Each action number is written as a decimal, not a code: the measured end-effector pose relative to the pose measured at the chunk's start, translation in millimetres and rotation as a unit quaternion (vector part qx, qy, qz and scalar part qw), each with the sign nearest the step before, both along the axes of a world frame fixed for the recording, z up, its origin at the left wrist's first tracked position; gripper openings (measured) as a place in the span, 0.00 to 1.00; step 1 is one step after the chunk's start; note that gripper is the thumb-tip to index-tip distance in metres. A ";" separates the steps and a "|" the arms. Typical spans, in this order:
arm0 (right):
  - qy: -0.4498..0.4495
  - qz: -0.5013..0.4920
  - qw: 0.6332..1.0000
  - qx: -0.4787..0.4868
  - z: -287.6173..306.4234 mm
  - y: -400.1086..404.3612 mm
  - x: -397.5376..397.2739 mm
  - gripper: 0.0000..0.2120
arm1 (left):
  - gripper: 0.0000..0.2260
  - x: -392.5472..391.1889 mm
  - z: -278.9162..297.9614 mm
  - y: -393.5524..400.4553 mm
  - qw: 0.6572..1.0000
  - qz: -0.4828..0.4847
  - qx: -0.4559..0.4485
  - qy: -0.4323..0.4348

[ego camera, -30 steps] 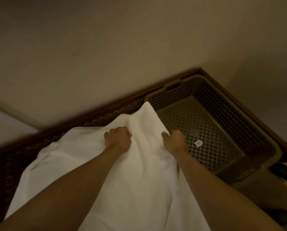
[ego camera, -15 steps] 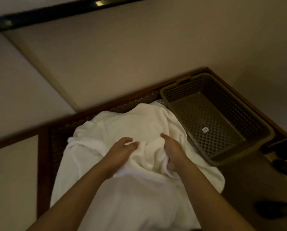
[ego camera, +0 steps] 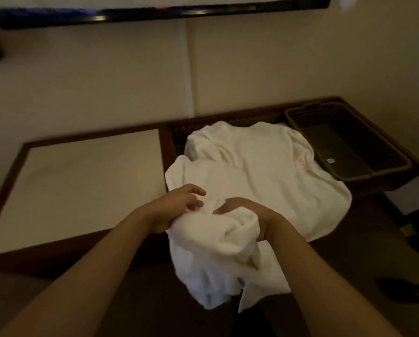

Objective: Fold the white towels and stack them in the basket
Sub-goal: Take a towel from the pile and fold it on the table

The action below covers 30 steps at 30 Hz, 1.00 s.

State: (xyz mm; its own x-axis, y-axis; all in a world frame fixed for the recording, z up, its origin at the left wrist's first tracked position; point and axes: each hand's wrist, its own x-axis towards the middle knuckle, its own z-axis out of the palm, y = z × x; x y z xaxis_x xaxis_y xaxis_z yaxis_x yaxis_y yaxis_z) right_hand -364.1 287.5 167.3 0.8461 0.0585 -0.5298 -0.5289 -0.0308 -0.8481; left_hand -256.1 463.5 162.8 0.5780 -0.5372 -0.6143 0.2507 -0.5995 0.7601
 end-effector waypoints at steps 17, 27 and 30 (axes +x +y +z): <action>-0.183 0.225 0.916 -0.277 -15.8 156.2 -15.5 0.09 | 0.11 -156.7 -48.6 279.5 0.914 0.097 0.159 -0.360; -0.258 0.238 0.896 -0.274 -53.0 166.6 -61.8 0.11 | 0.05 -224.8 -42.4 301.3 0.799 0.359 0.089 -0.475; -0.246 0.251 0.891 -0.287 -62.6 160.9 -68.5 0.12 | 0.05 -230.3 -39.6 294.2 0.795 0.331 0.168 -0.479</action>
State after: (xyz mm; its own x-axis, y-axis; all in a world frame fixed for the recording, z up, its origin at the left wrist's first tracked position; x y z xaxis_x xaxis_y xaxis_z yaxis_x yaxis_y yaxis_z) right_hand -432.5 448.4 104.7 0.9276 0.3341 -0.1674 0.1045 -0.6619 -0.7422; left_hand -486.4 757.7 123.2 0.9552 0.1817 0.2335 -0.0010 -0.7871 0.6168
